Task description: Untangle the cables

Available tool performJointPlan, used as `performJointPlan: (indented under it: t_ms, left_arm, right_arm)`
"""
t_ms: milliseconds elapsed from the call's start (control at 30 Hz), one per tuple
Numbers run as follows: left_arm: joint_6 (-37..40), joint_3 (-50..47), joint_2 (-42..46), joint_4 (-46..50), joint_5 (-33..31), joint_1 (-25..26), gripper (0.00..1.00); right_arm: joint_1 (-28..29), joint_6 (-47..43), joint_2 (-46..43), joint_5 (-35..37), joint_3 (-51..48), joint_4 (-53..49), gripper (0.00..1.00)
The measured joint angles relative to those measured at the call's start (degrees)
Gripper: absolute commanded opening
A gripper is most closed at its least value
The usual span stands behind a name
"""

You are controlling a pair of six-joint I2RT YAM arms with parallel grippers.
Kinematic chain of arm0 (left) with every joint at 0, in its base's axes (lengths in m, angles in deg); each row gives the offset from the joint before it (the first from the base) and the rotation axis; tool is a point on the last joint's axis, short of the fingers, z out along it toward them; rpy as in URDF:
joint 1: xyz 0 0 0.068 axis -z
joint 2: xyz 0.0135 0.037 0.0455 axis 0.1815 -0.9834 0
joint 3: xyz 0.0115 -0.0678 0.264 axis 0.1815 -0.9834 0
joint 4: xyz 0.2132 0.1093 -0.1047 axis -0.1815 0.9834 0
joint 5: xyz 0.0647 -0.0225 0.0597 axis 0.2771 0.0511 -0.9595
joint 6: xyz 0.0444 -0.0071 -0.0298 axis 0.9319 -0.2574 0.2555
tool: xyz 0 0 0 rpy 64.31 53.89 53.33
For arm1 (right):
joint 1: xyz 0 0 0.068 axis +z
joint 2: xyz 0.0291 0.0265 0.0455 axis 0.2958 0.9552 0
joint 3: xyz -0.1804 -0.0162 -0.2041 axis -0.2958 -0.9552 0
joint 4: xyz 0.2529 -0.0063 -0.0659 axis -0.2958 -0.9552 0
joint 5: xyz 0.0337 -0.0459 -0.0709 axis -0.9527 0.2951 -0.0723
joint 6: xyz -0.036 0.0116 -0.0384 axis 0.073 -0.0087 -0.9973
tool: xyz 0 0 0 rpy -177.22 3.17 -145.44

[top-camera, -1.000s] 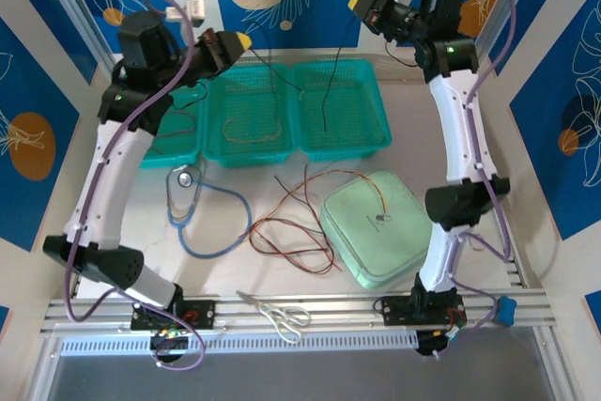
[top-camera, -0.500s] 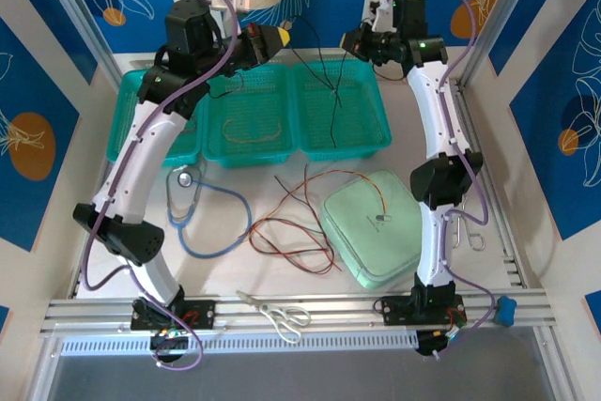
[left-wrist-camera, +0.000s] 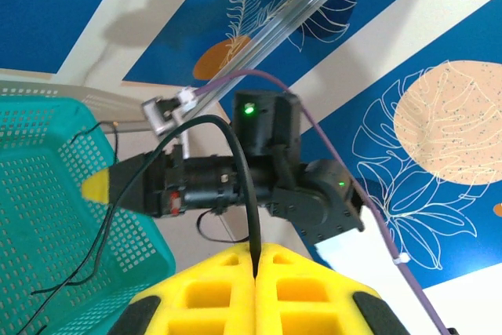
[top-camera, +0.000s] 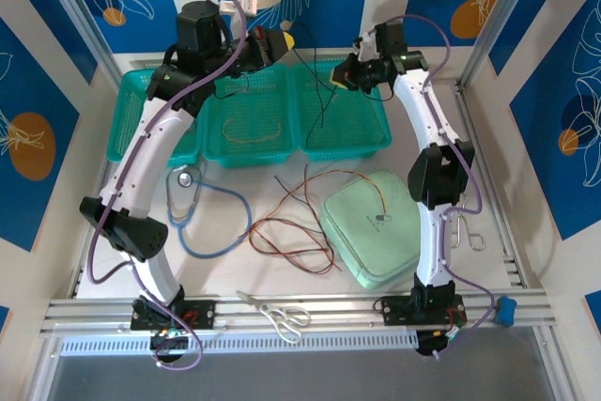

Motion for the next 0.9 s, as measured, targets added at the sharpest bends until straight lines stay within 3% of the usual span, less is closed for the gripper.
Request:
performJointPlan:
  t_ms: [333, 900]
  left_arm:
    - [0.04, 0.00, -0.07, -0.07, -0.22, 0.79, 0.00]
    - [2.97, -6.29, -3.63, -0.07, -4.70, 2.16, 0.00]
  right_arm:
    - [-1.88, -0.02, 8.74, -2.89, 0.00, -0.52, 0.00]
    - [0.57, -6.56, 24.26, 10.45, 14.03, -13.03, 0.02]
